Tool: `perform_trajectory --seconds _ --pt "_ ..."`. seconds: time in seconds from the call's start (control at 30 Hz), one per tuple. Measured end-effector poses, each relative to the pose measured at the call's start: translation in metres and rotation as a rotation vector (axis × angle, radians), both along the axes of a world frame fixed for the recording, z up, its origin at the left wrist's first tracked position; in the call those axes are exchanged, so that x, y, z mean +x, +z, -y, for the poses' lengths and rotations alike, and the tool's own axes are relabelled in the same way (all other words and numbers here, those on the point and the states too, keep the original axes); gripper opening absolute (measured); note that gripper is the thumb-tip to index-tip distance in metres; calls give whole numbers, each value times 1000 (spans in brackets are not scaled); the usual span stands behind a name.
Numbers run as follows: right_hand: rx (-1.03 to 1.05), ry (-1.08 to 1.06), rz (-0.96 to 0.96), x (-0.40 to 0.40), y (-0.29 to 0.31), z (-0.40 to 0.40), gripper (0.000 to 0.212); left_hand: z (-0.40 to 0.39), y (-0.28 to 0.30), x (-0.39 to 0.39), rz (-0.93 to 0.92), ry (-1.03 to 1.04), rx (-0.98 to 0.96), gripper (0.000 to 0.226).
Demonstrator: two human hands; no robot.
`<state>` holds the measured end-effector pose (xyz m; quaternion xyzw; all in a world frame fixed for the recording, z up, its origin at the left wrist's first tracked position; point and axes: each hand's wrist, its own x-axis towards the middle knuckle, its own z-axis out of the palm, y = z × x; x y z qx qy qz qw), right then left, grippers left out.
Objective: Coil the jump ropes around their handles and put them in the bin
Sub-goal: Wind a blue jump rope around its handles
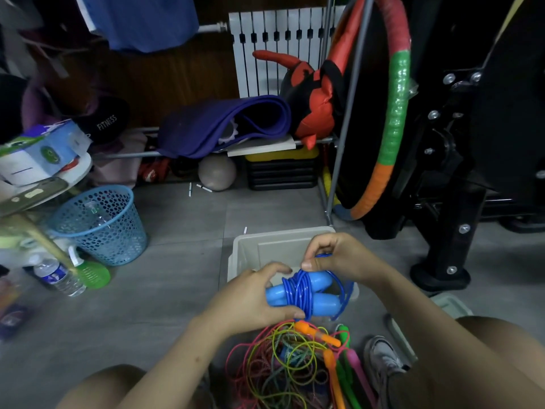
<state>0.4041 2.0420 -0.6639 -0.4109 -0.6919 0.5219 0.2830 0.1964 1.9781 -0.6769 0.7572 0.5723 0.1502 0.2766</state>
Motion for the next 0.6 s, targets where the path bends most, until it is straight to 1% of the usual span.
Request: perform_trajectory --seconds 0.1,0.2,0.27,0.33,0.4,0.47,0.53,0.6 --pt "48 60 134 0 -2 -1 18 -1 -2 -3 37 -30 -63 85" --pt "23 69 151 1 0 -1 17 1 0 -6 148 -21 -113 82" --pt "-19 44 91 0 2 -1 13 2 3 -8 218 -13 -115 79" --pt "-123 13 35 -1 5 3 9 3 3 -10 305 -28 -128 75" --pt "-254 1 -6 -2 7 7 23 4 4 -10 405 -48 -148 72" --pt "-322 13 -34 -2 8 10 32 4 6 -11 468 -29 -153 72" --pt "-369 0 -109 -3 6 10 33 4 9 -12 531 6 -188 76" --pt "-447 -52 -236 -5 4 11 35 3 13 -12 631 30 -245 74"
